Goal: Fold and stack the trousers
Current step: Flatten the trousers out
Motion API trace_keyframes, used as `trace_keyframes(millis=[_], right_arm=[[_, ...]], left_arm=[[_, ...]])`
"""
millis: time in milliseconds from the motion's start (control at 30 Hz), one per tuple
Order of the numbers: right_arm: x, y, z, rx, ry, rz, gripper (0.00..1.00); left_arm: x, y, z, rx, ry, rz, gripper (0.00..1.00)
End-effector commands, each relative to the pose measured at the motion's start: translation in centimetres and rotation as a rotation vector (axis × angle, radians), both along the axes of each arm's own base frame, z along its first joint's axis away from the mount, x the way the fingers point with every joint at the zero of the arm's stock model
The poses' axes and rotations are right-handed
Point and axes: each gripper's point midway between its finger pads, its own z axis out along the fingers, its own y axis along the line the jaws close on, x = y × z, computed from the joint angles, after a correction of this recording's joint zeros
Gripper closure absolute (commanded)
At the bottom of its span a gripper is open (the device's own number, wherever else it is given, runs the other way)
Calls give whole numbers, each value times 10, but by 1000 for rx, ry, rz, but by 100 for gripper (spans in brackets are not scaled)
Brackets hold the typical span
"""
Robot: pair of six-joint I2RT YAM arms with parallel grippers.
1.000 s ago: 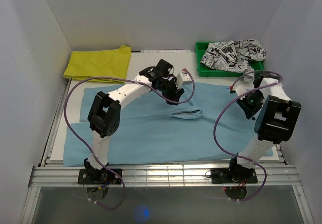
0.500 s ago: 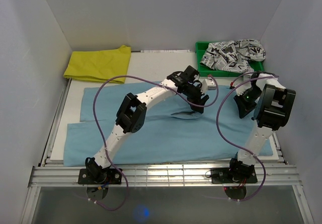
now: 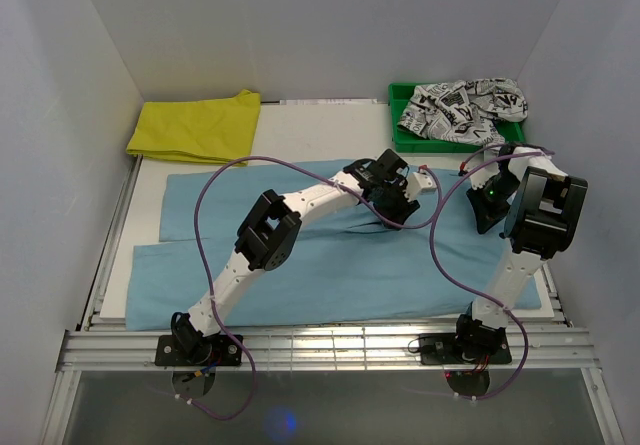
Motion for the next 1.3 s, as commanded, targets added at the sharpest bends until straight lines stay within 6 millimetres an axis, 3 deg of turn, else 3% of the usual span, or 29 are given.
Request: trace_keyframes(millis=[0, 33, 100, 133, 167, 267, 367, 433, 600, 800, 867, 900, 967, 1000, 1033, 1067, 1100, 1133, 1167, 1200, 1233, 1267], right_arm=[[-10, -13, -20, -81, 41, -12, 88], [-9, -17, -22, -100, 29, -10, 89], [-15, -25, -26, -153, 48, -1, 92], [-14, -28, -29, -165, 44, 1, 92], [-15, -30, -30, -176, 47, 0, 92], [-19, -35, -36, -213, 56, 6, 92], [-24, -39, -39, -238, 58, 19, 92], [-29, -41, -40, -255, 62, 37, 92], [-27, -47, -38, -290, 35, 63, 92], [-17, -48, -32, -277, 13, 66, 92], [-17, -40, -23, -232, 15, 75, 92], [-6, -31, -15, -169, -25, 85, 92], [-3, -14, 6, -72, -52, 112, 91], [13, -5, 23, -4, -121, 144, 85], [18, 2, 34, 34, -146, 161, 81], [20, 12, 47, 91, -167, 173, 68], [37, 12, 65, 97, -231, 208, 60], [43, 13, 74, 108, -255, 223, 51], [50, 13, 77, 116, -272, 230, 38], [58, 11, 81, 111, -292, 235, 34], [74, 6, 91, 92, -337, 245, 31], [80, 3, 84, 91, -327, 247, 28]], left_arm=[[28, 13, 16, 49, -154, 68, 50], [25, 19, 20, 64, -158, 61, 59], [20, 28, 29, 65, -170, 38, 65], [12, 40, 22, 82, -147, 24, 67], [10, 40, 50, 31, -171, 18, 68], [-6, 48, 85, -55, -165, -28, 67], [-15, 55, 105, -117, -157, -36, 64], [-14, 58, 111, -141, -158, -16, 62], [-4, 70, 104, -128, -135, 42, 62], [7, 99, 96, -96, -95, 71, 57], [20, 117, 100, -92, -79, 114, 49], [24, 122, 103, -105, -56, 124, 44], [46, 150, 108, -96, 18, 186, 36], [50, 158, 111, -116, 68, 189, 34], [63, 191, 109, -94, 127, 252, 33], [76, 201, 115, -104, 117, 255, 22], [85, 217, 117, -102, 119, 277, 17], [99, 250, 118, -87, 131, 342, 15], [113, 264, 126, -92, 102, 364, 13], [124, 281, 128, -86, 81, 385, 12], [137, 313, 127, -57, 74, 449, 12], [149, 327, 133, -46, 37, 474, 12]])
